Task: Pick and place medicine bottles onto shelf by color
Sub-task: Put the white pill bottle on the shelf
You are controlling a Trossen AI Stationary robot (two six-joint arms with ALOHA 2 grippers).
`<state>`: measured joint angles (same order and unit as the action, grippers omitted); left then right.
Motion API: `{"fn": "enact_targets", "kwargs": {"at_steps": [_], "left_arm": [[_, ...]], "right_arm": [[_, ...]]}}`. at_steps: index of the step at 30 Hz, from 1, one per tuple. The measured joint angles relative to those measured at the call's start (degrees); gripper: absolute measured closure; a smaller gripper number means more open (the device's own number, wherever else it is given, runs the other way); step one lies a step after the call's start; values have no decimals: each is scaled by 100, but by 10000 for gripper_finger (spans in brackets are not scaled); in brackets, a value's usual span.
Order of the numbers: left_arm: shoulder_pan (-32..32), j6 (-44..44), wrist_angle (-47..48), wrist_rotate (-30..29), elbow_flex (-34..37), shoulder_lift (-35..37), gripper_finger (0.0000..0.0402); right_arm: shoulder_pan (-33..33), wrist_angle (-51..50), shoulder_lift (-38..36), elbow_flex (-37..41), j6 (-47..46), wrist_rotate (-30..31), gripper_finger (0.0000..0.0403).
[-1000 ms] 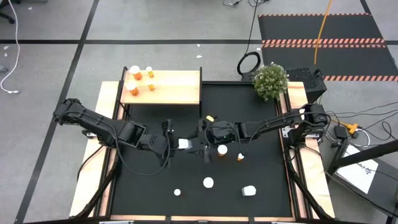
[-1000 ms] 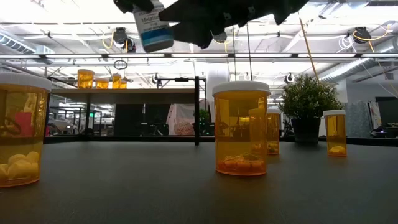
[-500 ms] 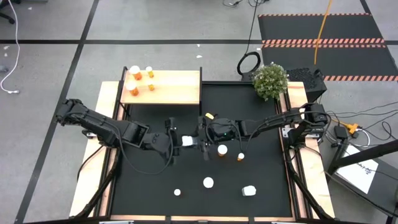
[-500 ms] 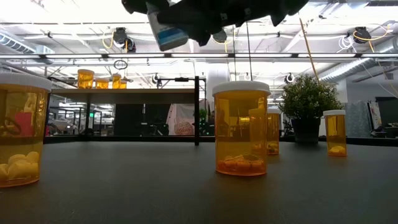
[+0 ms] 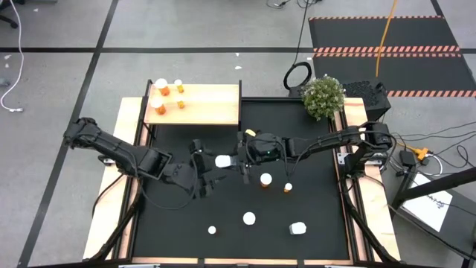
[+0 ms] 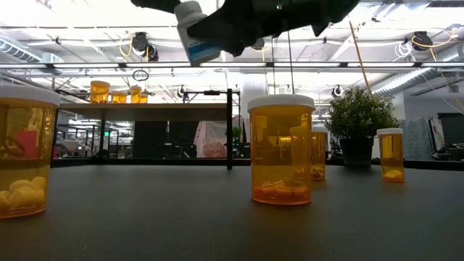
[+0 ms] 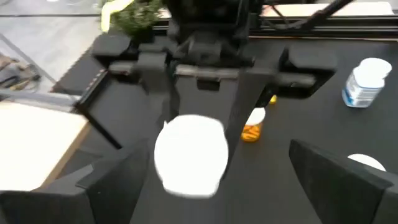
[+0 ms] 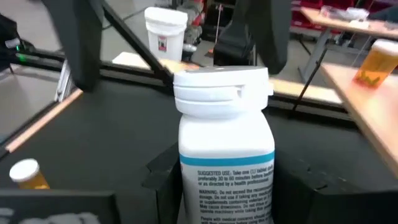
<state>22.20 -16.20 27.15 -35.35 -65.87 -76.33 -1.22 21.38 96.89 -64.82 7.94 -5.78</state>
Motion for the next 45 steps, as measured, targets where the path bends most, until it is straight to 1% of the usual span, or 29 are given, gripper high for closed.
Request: {"fn": "enact_targets", "kwargs": {"at_steps": [5, 9, 12, 15, 18, 21, 28, 33, 35, 40, 43, 45], "left_arm": [[241, -353, 336, -432, 0, 188, 29], [348, -537, 660, -694, 2, 186, 47], [336, -641, 647, -770, 120, 141, 59], [219, -692, 446, -761, 414, 81, 69], [59, -666, 2, -799, 660, 101, 78], [-60, -383, -394, -786, 872, 92, 86], [-329, 241, -1683, -784, 1181, 92, 101], [-447, 431, -1806, -752, 1185, 94, 116], [-469, 523, -1846, -631, 1185, 94, 125], [-477, 555, -1930, -537, 1187, 94, 142], [-477, 550, -1994, -432, 1187, 94, 141], [-493, 500, -2008, -414, 1187, 94, 132]], "right_arm": [[80, -110, -194, -3, 25, -25, 227], [99, 61, -324, 2, 14, -3, 226], [91, 284, -366, 0, -132, 213, 226], [88, 568, -366, 0, -264, 587, 225], [95, 724, -366, -2, -281, 695, 225], [88, 768, -366, -2, -404, 727, 225], [88, 1013, -366, -2, -566, 725, 225], [88, 1011, -366, -2, -668, 722, 225], [88, 1013, -366, -2, -804, 716, 225], [78, 959, -366, -2, -1006, 703, 225], [39, 961, -366, -2, -994, 697, 225], [12, 962, -366, -2, -931, 684, 225]]}}
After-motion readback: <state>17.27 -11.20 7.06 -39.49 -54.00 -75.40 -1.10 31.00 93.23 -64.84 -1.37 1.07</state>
